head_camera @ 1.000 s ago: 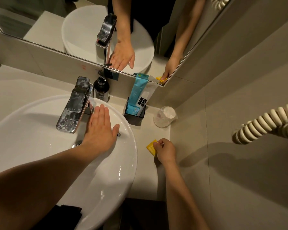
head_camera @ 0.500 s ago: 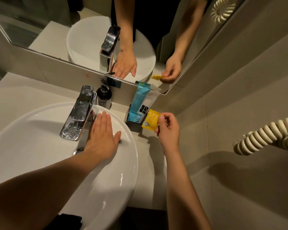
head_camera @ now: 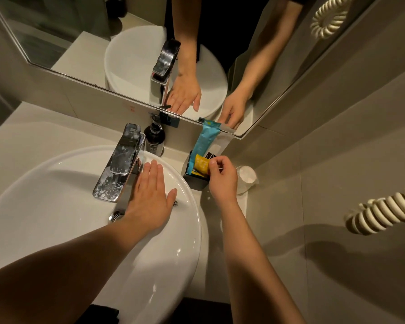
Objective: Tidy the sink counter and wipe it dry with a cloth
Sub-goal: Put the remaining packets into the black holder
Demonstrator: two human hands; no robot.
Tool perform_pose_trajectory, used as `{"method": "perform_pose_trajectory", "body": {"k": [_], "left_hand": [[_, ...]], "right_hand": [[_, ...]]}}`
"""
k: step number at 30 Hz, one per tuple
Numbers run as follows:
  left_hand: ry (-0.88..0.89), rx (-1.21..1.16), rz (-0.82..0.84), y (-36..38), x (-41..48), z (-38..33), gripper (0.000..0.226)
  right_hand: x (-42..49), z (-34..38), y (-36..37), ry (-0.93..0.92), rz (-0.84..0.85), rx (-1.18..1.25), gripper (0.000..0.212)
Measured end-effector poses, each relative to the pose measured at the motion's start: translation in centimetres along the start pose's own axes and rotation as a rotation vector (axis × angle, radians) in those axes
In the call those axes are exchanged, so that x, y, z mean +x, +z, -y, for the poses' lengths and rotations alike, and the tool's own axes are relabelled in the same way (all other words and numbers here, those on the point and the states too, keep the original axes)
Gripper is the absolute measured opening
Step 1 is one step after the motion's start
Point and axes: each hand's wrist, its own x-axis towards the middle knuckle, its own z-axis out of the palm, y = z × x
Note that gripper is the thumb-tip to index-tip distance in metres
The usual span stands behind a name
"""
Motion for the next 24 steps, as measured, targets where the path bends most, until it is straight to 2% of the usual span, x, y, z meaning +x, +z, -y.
{"method": "perform_pose_trajectory", "body": {"k": [7,12,18,24], "left_hand": [[0.0,0.024,0.005,0.2,0.1,0.1,0.08],[0.006,0.016,-0.016,0.3,0.0,0.1,0.08],[0.001,0.019,0.001,0.3,0.1,0.1,0.08],[0.0,0.034,0.024,0.4,0.1,0.2,0.08]], "right_hand": [[0.3,-1.1,0.5,0.007,-0.03,-0.16,0.014],[0.2,-1.7,0.8,0.047,-0.016,-0.154,0.016],[0.3,-2.0,1.0,0.048,-0.076,-0.097,0.007],[0.3,-2.4,1.0,0.059,-0.115,-0.021,0.009]]}}
